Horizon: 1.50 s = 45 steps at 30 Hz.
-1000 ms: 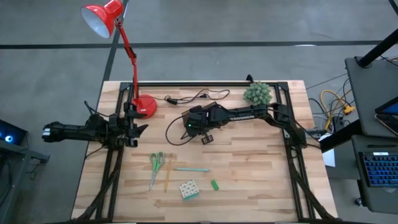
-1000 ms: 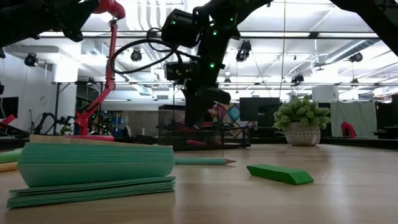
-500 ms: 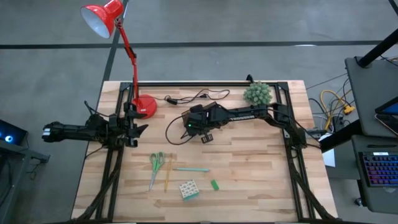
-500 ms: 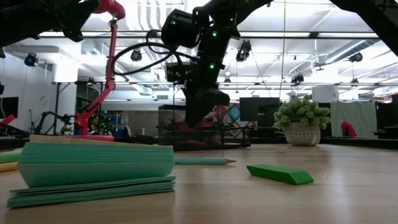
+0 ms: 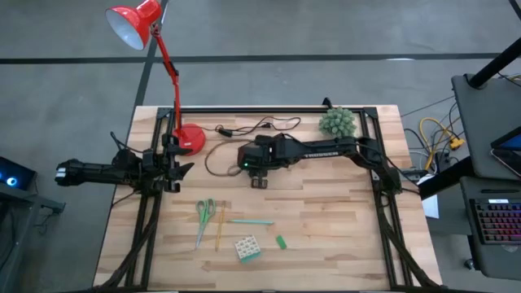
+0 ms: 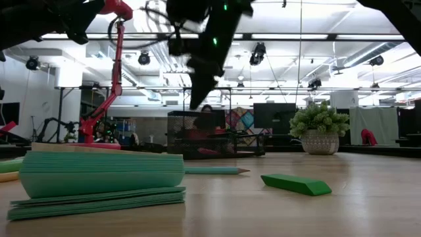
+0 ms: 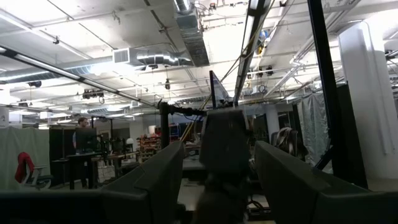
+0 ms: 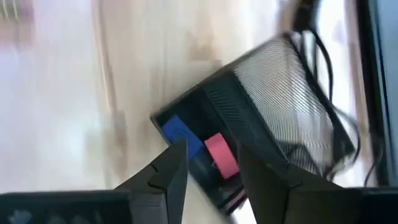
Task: Pick and place office supplies into organizer
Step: Put the green eraser into the desk organizer
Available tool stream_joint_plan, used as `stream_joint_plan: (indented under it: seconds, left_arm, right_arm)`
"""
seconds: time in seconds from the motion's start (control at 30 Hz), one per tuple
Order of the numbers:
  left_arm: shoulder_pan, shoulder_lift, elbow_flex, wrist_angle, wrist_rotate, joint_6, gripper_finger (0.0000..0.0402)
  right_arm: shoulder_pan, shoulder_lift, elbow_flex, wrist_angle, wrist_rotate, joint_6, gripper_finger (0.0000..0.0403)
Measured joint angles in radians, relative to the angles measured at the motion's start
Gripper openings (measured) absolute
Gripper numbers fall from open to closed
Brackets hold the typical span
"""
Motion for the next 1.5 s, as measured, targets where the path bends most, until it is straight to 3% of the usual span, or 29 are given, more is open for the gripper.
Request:
stream_joint_plan:
  seconds: [0.23,0.5,0.8,1.07,1.27,1.5]
  left_arm:
    - [0.0,0.0,0.0,0.0,0.0,0.0,0.0187]
    - [0.0,0.0,0.0,0.0,0.0,0.001,0.0187]
    - [0.0,-0.001,0.002,0.004,0.0,0.001,0.0187]
    - [0.0,-0.001,0.002,0.008,0.0,0.001,0.0187]
    - [0.0,-0.003,0.002,0.008,0.0,0.001,0.0187]
    - [0.0,-0.005,0.002,0.007,0.001,0.002,0.0187]
  right_arm:
    - [0.06,-0.001,0.144,-0.151,-0.081,0.484,0.0123]
    - [0.18,-0.002,0.189,-0.234,-0.143,0.69,0.0147]
    - [0.363,-0.001,0.131,-0.279,-0.142,1.047,0.0198]
    - [0.493,0.019,0.066,-0.264,-0.087,1.361,0.0207]
    - [0.544,0.058,-0.012,-0.218,-0.06,1.51,0.0207]
    - [0.556,0.147,-0.004,-0.162,-0.083,1.518,0.0207]
